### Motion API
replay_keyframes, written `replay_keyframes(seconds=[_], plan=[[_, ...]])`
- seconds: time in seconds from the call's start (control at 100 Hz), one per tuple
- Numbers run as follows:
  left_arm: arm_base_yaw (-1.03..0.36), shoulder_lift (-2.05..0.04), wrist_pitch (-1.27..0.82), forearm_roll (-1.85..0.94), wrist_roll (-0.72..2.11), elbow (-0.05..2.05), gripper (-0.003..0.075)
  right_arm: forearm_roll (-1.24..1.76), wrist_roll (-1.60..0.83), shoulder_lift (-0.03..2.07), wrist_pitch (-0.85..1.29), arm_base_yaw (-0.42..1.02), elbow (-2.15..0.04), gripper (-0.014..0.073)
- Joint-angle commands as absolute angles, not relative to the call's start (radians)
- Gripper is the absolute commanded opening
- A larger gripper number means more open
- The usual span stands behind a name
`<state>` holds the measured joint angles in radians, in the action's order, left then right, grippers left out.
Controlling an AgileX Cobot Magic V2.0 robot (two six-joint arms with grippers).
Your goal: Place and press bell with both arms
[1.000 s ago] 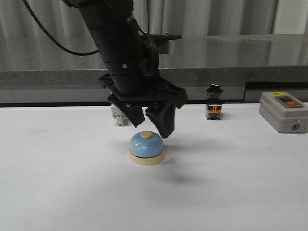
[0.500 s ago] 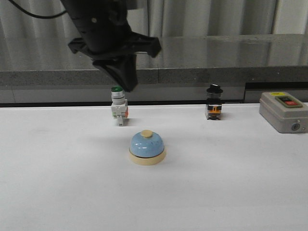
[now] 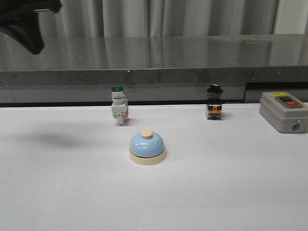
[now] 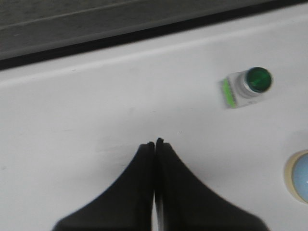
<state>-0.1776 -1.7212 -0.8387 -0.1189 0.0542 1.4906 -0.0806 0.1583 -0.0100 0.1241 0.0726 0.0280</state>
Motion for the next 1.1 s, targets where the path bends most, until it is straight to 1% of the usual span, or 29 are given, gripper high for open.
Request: replay_keyframes(seconds=[0.0,0.13,0.27,0.65,1.09], plan=[[-0.122,-1.640,-0.803,-0.127,0.046,1.501,-0.0019,-0.092,0.153,-0.025,0.048,0.066,0.027,-0.0068],[-0.047,-1.596,-0.793,-0.130,0.046,1.459,-0.0019,-0.092,0.153,-0.025,0.048,0.066,0.027,-0.0068],[-0.011,-1.523,-0.742,-0.129,0.046,1.369,-0.0019,-0.092,0.153,-0.025,0.048,0.066,0.027,-0.0068],[-0.009,-1.267,-0.619,-0.141,0.046,1.099,-0.0019,-0.092,0.153,-0.025,0.048,0.066,0.027,-0.0068],[-0.009,-0.882,-0.512,-0.142,0.046,0.829,-0.0019,-0.092,0.153,-0.025,0.048,0.066,0.027,-0.0068]])
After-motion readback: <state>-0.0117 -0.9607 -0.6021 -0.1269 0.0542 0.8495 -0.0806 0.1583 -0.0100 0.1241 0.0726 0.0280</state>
